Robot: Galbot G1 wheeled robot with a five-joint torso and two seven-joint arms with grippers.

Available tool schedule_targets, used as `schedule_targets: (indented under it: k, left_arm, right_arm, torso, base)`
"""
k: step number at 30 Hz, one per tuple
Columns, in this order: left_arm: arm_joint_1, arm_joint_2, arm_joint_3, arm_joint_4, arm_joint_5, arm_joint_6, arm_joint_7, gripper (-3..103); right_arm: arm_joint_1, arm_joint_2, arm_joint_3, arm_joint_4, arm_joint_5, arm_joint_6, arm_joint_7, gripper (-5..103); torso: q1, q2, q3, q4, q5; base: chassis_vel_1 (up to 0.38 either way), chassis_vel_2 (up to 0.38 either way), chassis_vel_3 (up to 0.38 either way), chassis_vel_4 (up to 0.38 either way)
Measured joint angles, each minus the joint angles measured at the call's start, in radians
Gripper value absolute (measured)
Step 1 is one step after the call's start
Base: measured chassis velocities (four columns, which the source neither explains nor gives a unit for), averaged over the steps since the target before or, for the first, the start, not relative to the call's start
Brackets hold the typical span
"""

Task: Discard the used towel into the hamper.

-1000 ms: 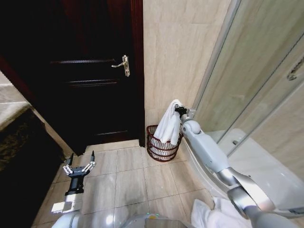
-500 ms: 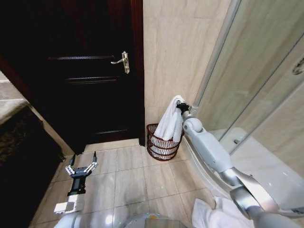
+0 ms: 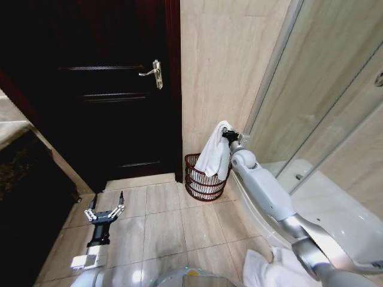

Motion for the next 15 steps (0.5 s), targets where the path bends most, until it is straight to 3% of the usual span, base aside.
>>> schedule_targets:
  k: [15]
  left_arm:
    - [0.001,-0.007,0.006,0.006,0.009,-0.004,0.004,100]
  right_arm:
    - [-0.044,-0.037,0.013,0.069,0.001,-0.017,-0.001,8]
  torso:
    - [-0.023,-0.061,-0.038,-0.0001,0.0]
  base:
    - [0.0,0.0,0.0,0.0]
